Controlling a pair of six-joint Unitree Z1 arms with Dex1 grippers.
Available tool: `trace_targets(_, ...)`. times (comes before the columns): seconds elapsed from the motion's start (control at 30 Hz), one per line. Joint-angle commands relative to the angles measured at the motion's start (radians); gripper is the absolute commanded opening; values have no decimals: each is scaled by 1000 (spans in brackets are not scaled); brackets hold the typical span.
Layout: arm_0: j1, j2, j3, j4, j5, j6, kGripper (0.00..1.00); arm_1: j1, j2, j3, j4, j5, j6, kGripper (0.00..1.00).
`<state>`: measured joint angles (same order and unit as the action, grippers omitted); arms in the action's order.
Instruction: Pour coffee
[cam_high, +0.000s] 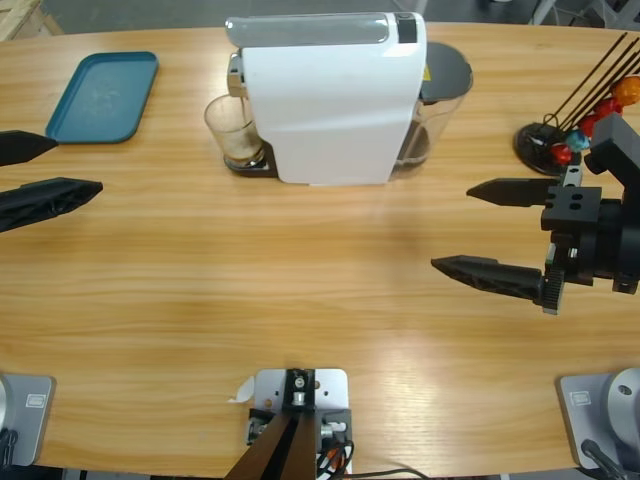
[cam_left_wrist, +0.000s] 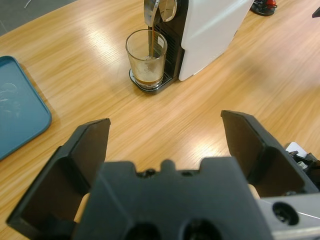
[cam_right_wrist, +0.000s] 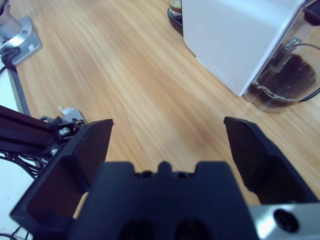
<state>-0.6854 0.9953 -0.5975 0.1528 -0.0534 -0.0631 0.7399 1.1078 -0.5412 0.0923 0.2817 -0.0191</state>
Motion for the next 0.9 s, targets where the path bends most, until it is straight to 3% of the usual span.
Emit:
trace_targets(0.03, -8, 34, 28, -9, 7, 8, 968, 12, 33, 33, -8, -7, 11, 1000)
trace_targets(0.9, -8, 44, 23, 1, 5, 8, 964, 12, 63, 31, -8, -7, 10, 1000)
